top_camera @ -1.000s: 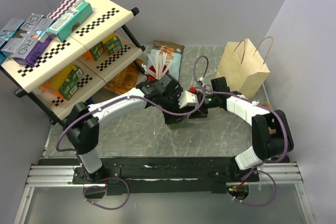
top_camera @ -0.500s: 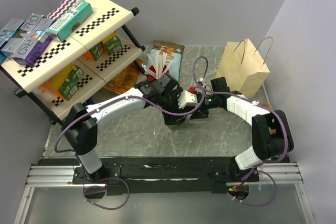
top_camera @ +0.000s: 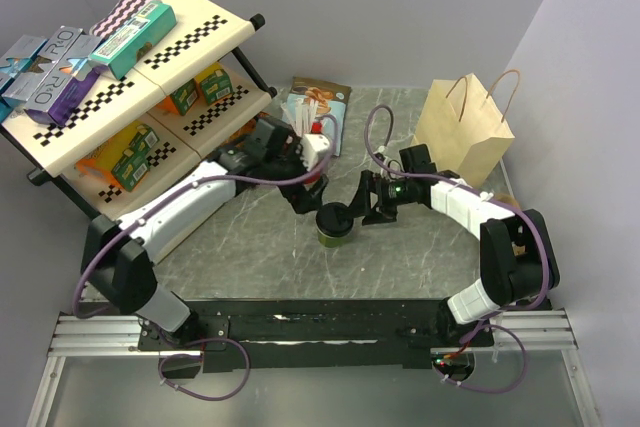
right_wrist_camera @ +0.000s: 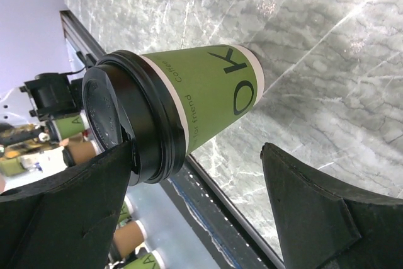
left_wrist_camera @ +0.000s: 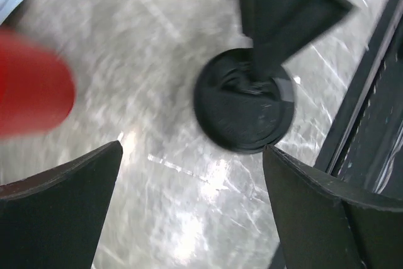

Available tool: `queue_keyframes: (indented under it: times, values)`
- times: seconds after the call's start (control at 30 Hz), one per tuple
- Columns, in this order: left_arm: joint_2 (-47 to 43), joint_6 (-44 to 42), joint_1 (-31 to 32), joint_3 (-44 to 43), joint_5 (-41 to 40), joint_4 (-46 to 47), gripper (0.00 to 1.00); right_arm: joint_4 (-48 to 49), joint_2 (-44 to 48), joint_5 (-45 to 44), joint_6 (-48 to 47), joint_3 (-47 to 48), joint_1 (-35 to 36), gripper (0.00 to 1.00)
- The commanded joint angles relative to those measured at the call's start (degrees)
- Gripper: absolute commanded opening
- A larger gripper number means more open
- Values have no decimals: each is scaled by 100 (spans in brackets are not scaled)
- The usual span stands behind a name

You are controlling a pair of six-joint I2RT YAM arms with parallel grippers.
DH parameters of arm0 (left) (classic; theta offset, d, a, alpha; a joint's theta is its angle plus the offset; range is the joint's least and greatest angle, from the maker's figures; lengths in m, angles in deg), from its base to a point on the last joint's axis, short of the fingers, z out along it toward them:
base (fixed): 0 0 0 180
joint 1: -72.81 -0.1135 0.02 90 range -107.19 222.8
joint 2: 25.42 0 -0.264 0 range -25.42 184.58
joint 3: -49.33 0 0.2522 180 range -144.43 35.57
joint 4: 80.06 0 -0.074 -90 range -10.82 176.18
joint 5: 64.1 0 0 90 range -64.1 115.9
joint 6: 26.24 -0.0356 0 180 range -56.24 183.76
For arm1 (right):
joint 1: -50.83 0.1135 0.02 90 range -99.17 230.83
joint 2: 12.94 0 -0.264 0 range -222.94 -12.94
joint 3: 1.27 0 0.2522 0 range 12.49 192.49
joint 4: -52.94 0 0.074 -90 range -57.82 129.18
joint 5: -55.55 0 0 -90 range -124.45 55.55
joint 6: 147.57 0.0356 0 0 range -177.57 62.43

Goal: Pack the takeout coffee

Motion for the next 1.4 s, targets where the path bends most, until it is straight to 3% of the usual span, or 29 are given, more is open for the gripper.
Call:
queue_keyframes:
  times: [0.0, 0.07, 0.23, 0.43, 0.63, 0.83, 1.37]
  values:
    - [-326, 1408, -240, 339, -62, 311, 100, -111, 96, -255, -177, 273, 130, 89]
    - [-335, 1918, -345, 533, 211, 486, 100, -172, 43, -255, -212, 343, 165, 89]
    - [-177, 2439, -723, 1000, 1808, 837, 98, -331, -114, -316, -318, 493, 209, 88]
    - [-124, 2747, -767, 1290, 2513, 1259, 95, -454, -273, -378, -388, 722, 253, 88]
    - [148, 3010, -829, 1334, 2901, 1488, 82, -454, -378, -396, -379, 871, 297, 87]
    - [421, 3212, -829, 1483, 2849, 1611, 77, -463, -335, -413, -397, 819, 306, 87]
    - [1089, 3503, -829, 1369, 3007, 1778, 72, -340, -185, -457, -423, 493, 297, 87]
